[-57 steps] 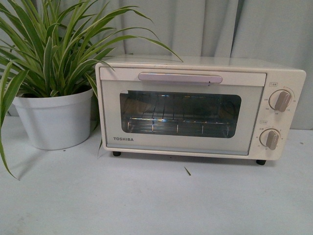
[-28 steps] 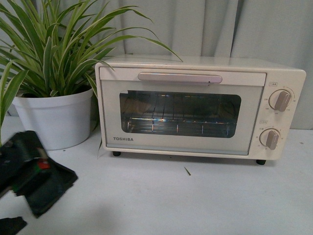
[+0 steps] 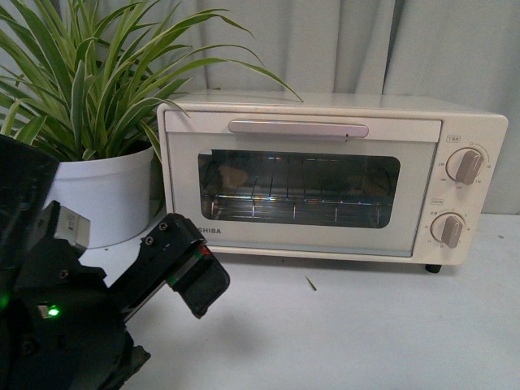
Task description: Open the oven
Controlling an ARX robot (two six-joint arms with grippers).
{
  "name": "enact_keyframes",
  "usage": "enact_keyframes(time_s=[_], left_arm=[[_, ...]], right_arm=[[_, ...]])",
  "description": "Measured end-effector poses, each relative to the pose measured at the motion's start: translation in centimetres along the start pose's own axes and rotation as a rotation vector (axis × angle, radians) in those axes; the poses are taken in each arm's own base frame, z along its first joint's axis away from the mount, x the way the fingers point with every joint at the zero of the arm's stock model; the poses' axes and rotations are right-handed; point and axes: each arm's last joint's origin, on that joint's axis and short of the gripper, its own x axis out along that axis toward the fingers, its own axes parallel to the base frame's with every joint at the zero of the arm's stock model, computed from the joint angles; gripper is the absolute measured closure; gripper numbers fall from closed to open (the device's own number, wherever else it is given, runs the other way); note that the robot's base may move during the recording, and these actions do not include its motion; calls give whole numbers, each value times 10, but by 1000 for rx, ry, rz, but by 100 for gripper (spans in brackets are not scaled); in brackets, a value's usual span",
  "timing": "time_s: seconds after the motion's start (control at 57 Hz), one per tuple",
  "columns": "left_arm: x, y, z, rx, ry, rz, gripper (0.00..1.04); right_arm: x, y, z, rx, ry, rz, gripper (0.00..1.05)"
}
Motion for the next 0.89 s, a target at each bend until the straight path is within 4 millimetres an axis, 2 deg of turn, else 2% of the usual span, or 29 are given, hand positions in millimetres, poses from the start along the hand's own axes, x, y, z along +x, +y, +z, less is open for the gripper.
enact_keyframes(time_s=[0.421,0.632,0.754,0.895], left_arm=[[21,-3,-3,-48,12,15,6],[24,-4,-2,-60,8,11,7],[24,-4,-2,-59,9,12,7],[24,-5,-2,-59,12,12,7]], right_arm=[[0,0,0,0,0,0,9],[0,0,0,0,0,1,9],[4,0,1,161,145,199,9],[19,2,20,231,150,195,9]])
